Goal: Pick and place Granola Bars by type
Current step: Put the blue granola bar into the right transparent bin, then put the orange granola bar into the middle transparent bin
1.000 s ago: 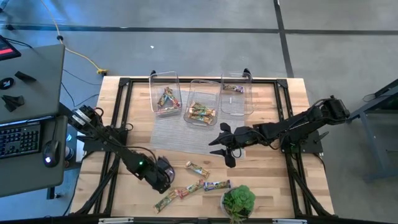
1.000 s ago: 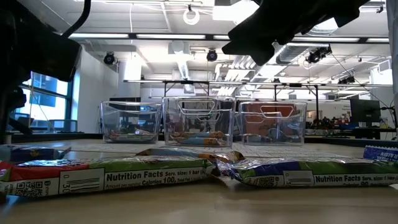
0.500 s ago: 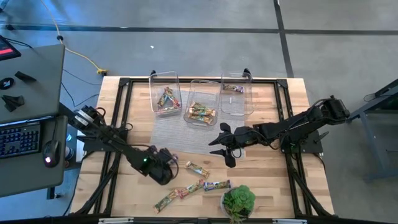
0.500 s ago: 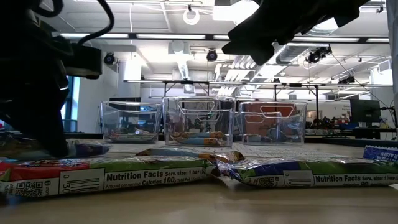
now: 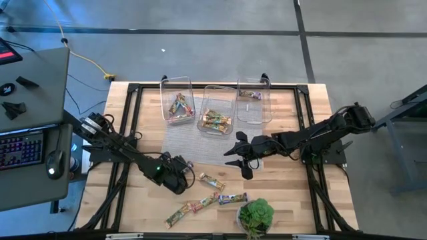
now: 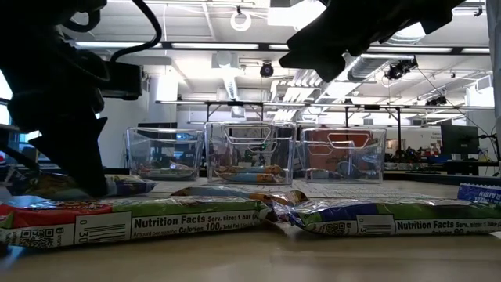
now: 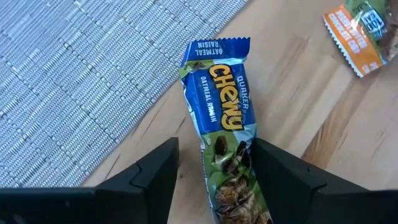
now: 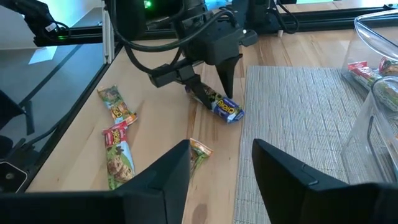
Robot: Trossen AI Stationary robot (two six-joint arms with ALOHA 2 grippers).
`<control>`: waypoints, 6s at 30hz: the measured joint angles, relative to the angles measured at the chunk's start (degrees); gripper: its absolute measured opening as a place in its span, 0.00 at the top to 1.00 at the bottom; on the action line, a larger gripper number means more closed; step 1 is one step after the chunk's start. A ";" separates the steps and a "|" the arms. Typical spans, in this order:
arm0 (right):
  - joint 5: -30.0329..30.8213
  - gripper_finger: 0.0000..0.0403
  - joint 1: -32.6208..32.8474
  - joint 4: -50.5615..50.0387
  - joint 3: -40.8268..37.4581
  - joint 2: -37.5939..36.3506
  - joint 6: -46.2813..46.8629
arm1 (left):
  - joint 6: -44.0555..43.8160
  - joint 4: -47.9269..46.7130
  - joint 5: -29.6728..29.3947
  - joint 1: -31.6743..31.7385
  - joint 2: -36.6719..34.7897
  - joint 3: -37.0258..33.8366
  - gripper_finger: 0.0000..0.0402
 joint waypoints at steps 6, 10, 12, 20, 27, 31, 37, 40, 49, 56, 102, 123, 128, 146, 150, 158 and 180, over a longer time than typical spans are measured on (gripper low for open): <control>0.00 0.61 0.00 2.66 0.02 0.00 1.34 | -2.88 4.08 -3.45 0.02 0.06 -0.09 0.50; 0.00 0.61 0.00 2.52 0.07 -0.44 1.38 | -2.60 5.95 -6.36 0.24 0.09 1.91 0.52; 0.00 0.61 0.00 1.66 0.05 -1.63 1.47 | -2.17 5.81 -6.91 0.80 0.07 3.60 0.54; 0.67 0.61 1.12 -8.45 0.07 -9.78 3.79 | 10.07 2.64 -2.43 5.14 -0.04 9.82 0.61; 0.86 0.61 3.73 -10.27 0.07 -10.38 3.22 | 13.86 -3.08 -0.13 8.01 0.12 10.03 0.54; 0.85 0.61 5.00 -10.95 0.04 -10.34 0.84 | 13.86 -2.80 0.31 7.78 0.94 9.90 0.45; 0.49 0.61 5.67 -10.84 0.04 -10.34 -0.17 | 13.39 -1.75 2.62 7.80 2.67 10.03 0.37; 0.46 0.61 5.62 -10.90 0.04 -10.34 -0.18 | 13.41 -2.85 2.64 7.80 4.77 9.80 0.37; 0.30 0.61 5.64 -11.51 0.04 -10.44 2.73 | 9.53 -2.47 1.56 7.73 8.04 10.14 0.40; -0.35 0.61 5.64 -13.67 0.04 -10.67 5.61 | 9.31 -2.94 2.20 7.71 7.95 11.84 0.61; 26.45 0.61 18.60 -37.19 0.02 -29.75 8.72 | 61.98 56.61 29.59 51.32 32.49 46.01 0.79; 26.36 0.62 18.60 -36.45 0.02 -29.75 9.35 | 61.82 53.85 28.11 50.85 32.09 48.24 0.48; 26.12 0.62 18.60 -36.70 0.02 -29.75 11.62 | 61.68 50.50 31.24 49.93 25.67 48.25 0.48; 27.59 0.62 15.17 -30.14 0.04 -22.09 10.32 | 62.87 6.59 44.77 49.79 -8.88 48.28 0.48; 19.79 0.62 13.66 -14.05 0.07 -11.05 2.69 | 60.92 -1.25 44.74 49.79 -13.03 48.26 0.48; 24.35 0.62 12.95 10.55 0.07 13.01 3.83 | 58.73 -13.96 39.05 49.34 -18.10 48.26 0.48; 14.37 0.62 10.00 -15.80 29.83 37.57 10.53 | 54.13 -16.91 37.26 49.39 -18.08 47.84 0.48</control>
